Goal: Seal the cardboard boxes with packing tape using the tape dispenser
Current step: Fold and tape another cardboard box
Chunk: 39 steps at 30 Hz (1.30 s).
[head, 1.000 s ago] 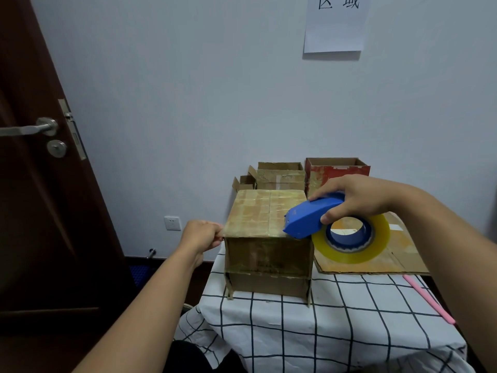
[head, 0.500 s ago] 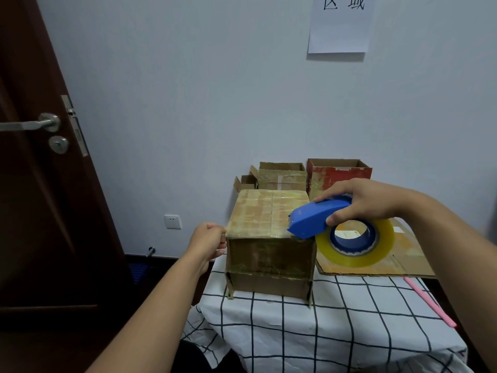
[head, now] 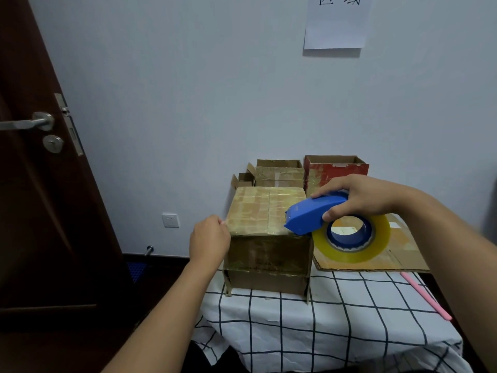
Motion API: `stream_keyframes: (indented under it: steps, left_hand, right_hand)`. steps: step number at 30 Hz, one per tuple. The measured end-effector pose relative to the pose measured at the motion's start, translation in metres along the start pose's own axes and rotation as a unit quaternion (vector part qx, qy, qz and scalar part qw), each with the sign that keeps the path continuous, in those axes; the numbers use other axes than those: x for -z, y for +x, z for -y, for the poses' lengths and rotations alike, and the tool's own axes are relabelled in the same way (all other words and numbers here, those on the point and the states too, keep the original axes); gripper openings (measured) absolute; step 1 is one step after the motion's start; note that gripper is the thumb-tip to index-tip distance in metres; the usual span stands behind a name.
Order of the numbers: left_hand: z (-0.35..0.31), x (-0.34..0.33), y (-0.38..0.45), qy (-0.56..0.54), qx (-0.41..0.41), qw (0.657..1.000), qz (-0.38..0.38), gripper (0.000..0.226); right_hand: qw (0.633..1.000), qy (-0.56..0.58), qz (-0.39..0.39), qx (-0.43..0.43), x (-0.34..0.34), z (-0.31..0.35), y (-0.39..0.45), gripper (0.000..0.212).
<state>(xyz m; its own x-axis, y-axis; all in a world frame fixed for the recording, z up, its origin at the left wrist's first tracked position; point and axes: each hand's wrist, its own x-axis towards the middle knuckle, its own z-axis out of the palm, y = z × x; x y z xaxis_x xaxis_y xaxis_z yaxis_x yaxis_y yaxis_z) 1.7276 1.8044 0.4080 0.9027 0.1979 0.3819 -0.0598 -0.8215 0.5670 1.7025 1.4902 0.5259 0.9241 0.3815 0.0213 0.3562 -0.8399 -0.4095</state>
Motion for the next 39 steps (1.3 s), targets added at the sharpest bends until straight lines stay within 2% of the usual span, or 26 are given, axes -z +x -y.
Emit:
stream_keyframes:
  steps: [5, 10, 13, 15, 17, 20, 21, 23, 26, 31, 35, 39]
  left_hand:
    - [-0.002, -0.001, 0.003, -0.064, 0.036, 0.997, 0.035, 0.025]
    - [-0.006, 0.002, 0.004, -0.011, 0.009, 0.998, 0.057, 0.011]
    - [-0.01, -0.005, -0.006, 0.096, -0.071, 0.992, 0.051, 0.034]
    - [-0.012, -0.011, -0.016, 0.097, -0.153, 0.982, 0.056, 0.046]
    - [-0.014, -0.014, -0.02, 0.072, -0.221, 0.967, 0.107, 0.062]
    - [-0.012, -0.014, -0.017, 0.092, -0.23, 0.958, 0.146, 0.09]
    - [-0.01, -0.015, -0.015, 0.122, -0.233, 0.953, 0.151, 0.089]
    - [-0.006, -0.02, -0.014, 0.174, -0.249, 0.942, 0.145, 0.073]
    - [-0.005, -0.021, -0.01, 0.183, -0.256, 0.94, 0.133, 0.056]
    - [-0.008, -0.016, -0.007, 0.183, -0.246, 0.94, 0.149, 0.054]
    - [-0.009, -0.017, -0.009, 0.177, -0.254, 0.939, 0.147, 0.053]
    - [-0.006, -0.014, -0.007, 0.174, -0.243, 0.941, 0.158, 0.053]
  right_hand:
    - [1.0, 0.01, -0.007, 0.003, -0.001, -0.001, 0.0, 0.043]
    - [1.0, 0.008, -0.009, 0.003, -0.002, -0.002, 0.001, 0.044]
    - [1.0, 0.008, -0.009, 0.007, -0.003, -0.002, 0.0, 0.042]
    - [1.0, 0.011, -0.009, 0.012, -0.003, -0.002, -0.001, 0.04]
    - [1.0, 0.012, -0.01, 0.013, -0.002, -0.002, -0.001, 0.039]
    - [1.0, 0.005, -0.012, 0.009, -0.002, -0.004, 0.001, 0.044]
    - [1.0, 0.005, -0.013, 0.009, -0.002, -0.005, 0.001, 0.046]
    - [1.0, 0.005, -0.01, 0.011, -0.003, -0.006, 0.002, 0.047]
    - [1.0, 0.008, -0.008, 0.015, -0.002, -0.008, 0.003, 0.047]
    - [0.998, 0.059, -0.008, 0.014, -0.003, -0.023, -0.008, 0.036]
    - [0.996, 0.086, -0.022, 0.012, -0.006, -0.037, -0.016, 0.043]
    - [0.994, 0.102, -0.033, -0.006, -0.009, -0.057, -0.029, 0.043]
